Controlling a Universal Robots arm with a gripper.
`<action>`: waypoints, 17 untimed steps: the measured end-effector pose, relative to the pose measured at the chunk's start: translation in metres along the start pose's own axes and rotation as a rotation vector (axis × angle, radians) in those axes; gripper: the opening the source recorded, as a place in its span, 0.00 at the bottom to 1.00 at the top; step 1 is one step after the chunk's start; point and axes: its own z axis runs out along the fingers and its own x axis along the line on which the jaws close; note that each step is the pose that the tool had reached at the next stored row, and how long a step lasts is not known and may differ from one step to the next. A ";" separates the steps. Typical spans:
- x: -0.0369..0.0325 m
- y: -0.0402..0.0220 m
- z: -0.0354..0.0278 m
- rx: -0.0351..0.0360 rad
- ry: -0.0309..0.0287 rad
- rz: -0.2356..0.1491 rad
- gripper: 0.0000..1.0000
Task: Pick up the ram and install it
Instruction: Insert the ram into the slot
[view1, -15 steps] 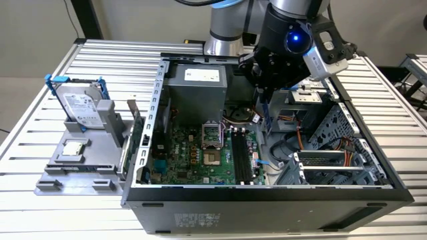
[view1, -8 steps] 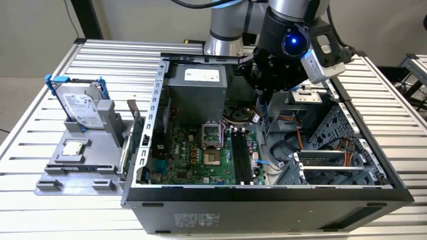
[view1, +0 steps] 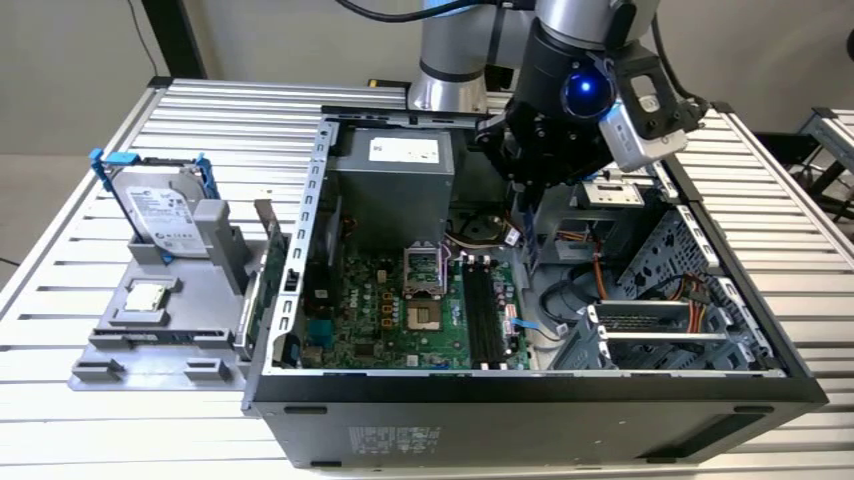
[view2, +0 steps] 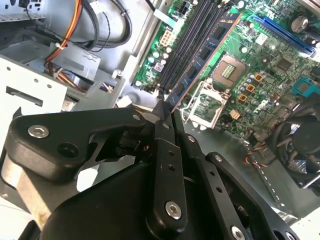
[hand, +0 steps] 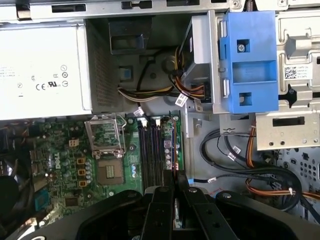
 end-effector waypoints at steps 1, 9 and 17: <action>0.0000 -0.0001 0.0015 0.0000 -0.0001 0.002 0.00; 0.0003 -0.0004 0.0124 0.0003 -0.0006 0.016 0.00; 0.0006 -0.0009 0.0256 -0.0003 -0.0030 0.005 0.00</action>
